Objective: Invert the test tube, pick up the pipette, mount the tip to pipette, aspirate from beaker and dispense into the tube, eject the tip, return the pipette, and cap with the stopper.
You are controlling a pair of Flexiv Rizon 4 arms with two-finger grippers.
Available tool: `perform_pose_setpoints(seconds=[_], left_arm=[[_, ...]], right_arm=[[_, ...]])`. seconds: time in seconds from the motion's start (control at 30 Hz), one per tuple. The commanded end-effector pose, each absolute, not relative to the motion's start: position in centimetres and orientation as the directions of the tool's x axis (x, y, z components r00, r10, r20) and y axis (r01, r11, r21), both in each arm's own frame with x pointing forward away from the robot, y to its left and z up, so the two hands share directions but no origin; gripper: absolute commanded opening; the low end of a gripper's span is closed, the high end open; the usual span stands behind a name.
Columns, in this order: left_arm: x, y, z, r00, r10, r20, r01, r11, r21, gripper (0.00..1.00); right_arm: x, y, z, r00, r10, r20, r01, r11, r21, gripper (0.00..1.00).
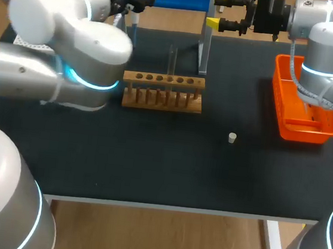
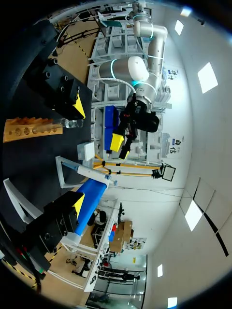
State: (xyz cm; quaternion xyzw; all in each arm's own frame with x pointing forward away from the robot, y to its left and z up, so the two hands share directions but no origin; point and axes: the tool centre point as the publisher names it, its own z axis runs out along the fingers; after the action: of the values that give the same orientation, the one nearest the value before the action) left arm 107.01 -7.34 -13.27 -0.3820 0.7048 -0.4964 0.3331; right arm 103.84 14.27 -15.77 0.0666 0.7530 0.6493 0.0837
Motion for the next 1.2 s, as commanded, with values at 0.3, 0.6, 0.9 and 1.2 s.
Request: perform_pose_setpoints(seconds=[0.3,0.6,0.9,1.2], left_arm=[[103.2,-6.3,-13.1,-0.952,-0.292,-0.089,-0.003,0.301,-0.954,1.0],[101.4,-7.5,-13.2,-0.995,-0.057,-0.076,0.054,0.317,-0.947,1.0],[101.4,-7.5,-13.2,-0.995,-0.057,-0.076,0.054,0.317,-0.947,1.0],[99.6,-8.7,-15.1,-0.988,-0.105,-0.116,0.076,0.329,-0.941,1.0]], right_arm=[[103.9,14.1,-15.7,-0.978,0.206,-0.039,-0.007,0.15,0.989,1.0],[103.9,14.1,-15.7,-0.978,0.206,-0.039,-0.007,0.15,0.989,1.0],[103.9,14.1,-15.7,-0.978,0.206,-0.039,-0.007,0.15,0.989,1.0],[103.9,14.1,-15.7,-0.978,0.206,-0.039,-0.007,0.15,0.989,1.0]])
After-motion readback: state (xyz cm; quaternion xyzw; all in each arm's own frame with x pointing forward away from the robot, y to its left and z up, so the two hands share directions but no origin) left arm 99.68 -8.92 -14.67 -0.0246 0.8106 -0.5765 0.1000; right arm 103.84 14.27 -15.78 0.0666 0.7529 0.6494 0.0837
